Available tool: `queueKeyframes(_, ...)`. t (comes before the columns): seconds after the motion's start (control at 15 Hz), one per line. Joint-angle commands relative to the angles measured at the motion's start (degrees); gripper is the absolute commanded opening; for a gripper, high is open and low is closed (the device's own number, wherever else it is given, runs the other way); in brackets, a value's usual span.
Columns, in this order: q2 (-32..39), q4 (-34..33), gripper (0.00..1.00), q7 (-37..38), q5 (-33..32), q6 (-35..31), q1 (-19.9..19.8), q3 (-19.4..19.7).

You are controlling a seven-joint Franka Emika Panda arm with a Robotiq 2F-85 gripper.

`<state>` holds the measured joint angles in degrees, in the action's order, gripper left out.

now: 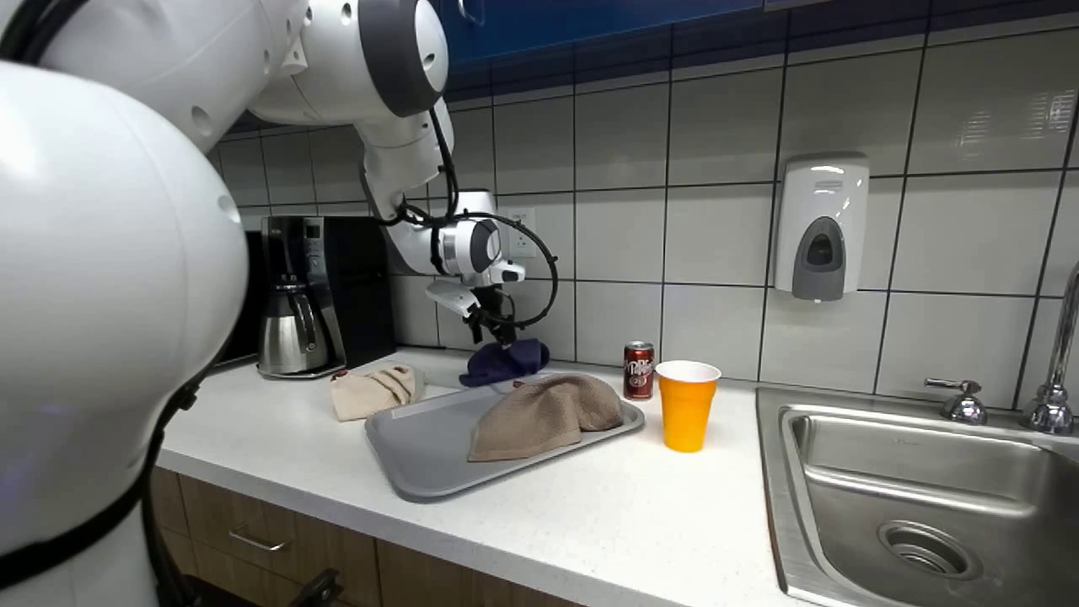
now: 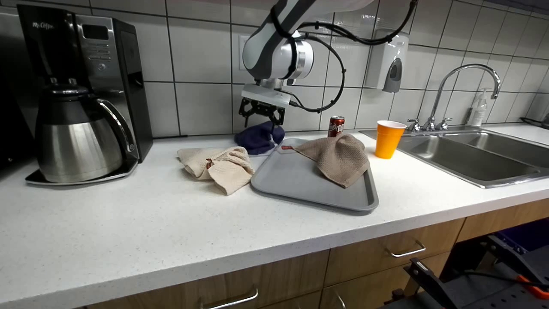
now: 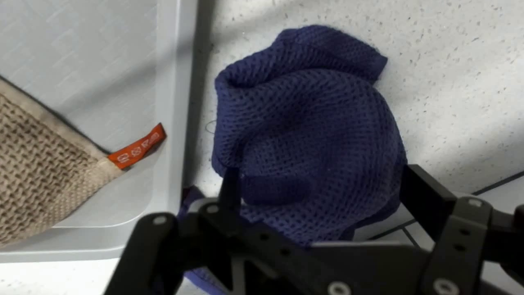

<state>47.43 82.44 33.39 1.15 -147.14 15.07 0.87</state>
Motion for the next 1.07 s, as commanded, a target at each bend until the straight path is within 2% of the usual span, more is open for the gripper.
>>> queueKeyframes(0.0,3.9,-6.2,1.0,-0.6,0.8,1.9,1.0,0.4)
queueKeyframes(0.33,7.1,-9.8,1.0,-0.5,0.0,2.1,2.4,1.3)
queueKeyframes(1.0,10.3,-13.1,1.0,-0.3,-2.4,2.5,4.5,5.0)
